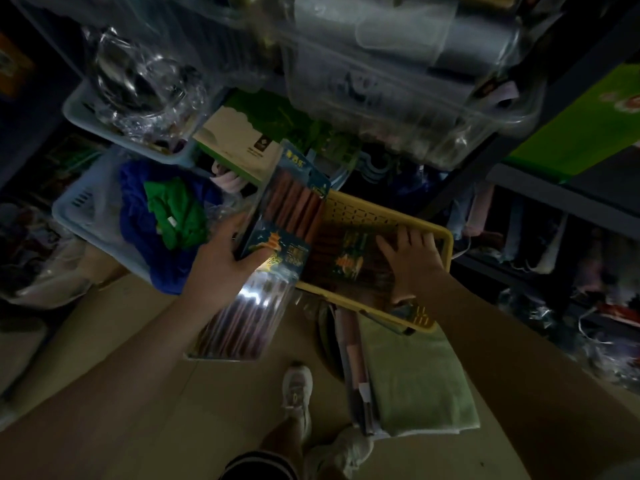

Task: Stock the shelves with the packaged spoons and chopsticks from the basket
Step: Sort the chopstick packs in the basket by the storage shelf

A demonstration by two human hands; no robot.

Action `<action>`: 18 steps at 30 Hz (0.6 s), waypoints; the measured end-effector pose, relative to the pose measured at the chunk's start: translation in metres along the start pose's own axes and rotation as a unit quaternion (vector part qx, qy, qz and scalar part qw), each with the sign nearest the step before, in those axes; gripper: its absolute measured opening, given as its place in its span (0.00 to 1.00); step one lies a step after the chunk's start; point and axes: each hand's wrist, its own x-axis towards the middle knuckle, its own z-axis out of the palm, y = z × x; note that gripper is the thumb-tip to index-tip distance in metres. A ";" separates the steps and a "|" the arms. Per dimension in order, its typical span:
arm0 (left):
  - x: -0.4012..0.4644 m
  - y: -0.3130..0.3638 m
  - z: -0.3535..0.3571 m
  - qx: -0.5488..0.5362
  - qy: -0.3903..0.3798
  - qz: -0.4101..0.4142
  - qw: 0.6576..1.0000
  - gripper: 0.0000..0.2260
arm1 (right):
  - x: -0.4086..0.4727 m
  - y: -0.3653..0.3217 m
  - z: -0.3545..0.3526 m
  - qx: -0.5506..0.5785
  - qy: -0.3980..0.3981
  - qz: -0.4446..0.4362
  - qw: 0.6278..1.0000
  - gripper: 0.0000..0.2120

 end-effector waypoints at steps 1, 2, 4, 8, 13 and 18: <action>0.003 0.000 -0.001 0.000 -0.009 0.007 1.000 0.26 | 0.000 0.004 -0.005 0.021 -0.002 -0.005 1.000 0.58; 0.005 0.000 -0.002 0.003 -0.020 0.022 1.000 0.25 | -0.001 0.009 -0.010 0.055 -0.011 -0.009 0.998 0.57; 0.006 0.002 -0.005 0.013 -0.045 0.054 0.997 0.22 | -0.013 0.024 -0.020 0.128 -0.029 -0.005 0.991 0.55; -0.004 0.019 -0.008 0.030 -0.056 0.060 0.996 0.27 | -0.064 0.062 -0.023 0.315 -0.072 0.034 0.946 0.53; -0.032 0.070 0.006 -0.015 -0.062 0.096 0.993 0.27 | -0.165 0.093 -0.002 0.693 -0.089 0.049 0.714 0.43; -0.066 0.138 0.039 -0.038 -0.089 0.171 0.980 0.23 | -0.254 0.117 0.040 0.845 0.010 0.079 0.529 0.49</action>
